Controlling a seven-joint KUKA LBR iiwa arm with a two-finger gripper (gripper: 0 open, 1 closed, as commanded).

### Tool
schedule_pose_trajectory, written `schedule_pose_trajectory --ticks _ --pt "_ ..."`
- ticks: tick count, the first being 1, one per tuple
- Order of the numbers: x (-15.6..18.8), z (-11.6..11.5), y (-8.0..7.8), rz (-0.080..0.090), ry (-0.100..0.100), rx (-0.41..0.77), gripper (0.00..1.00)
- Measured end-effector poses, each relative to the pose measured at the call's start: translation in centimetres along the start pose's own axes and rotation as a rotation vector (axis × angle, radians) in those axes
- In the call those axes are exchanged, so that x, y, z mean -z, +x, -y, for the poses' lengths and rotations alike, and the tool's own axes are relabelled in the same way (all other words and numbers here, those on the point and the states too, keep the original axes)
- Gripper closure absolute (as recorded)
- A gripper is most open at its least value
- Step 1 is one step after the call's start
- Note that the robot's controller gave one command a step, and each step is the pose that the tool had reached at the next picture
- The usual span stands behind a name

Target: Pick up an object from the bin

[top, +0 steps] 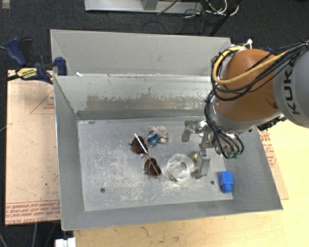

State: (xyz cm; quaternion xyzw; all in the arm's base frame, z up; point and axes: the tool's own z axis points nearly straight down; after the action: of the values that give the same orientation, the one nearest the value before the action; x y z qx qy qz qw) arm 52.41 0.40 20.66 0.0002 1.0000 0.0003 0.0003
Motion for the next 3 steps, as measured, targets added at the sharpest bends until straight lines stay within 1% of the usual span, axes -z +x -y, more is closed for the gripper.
schedule_pose_trajectory --ticks 1,2,3 --pt "-5.2 1.0 0.5 0.002 0.000 0.175 0.00" --pt "-7.5 2.4 2.5 -0.003 0.000 0.319 0.00" --pt "-9.0 2.6 1.5 0.002 0.000 0.521 0.00"
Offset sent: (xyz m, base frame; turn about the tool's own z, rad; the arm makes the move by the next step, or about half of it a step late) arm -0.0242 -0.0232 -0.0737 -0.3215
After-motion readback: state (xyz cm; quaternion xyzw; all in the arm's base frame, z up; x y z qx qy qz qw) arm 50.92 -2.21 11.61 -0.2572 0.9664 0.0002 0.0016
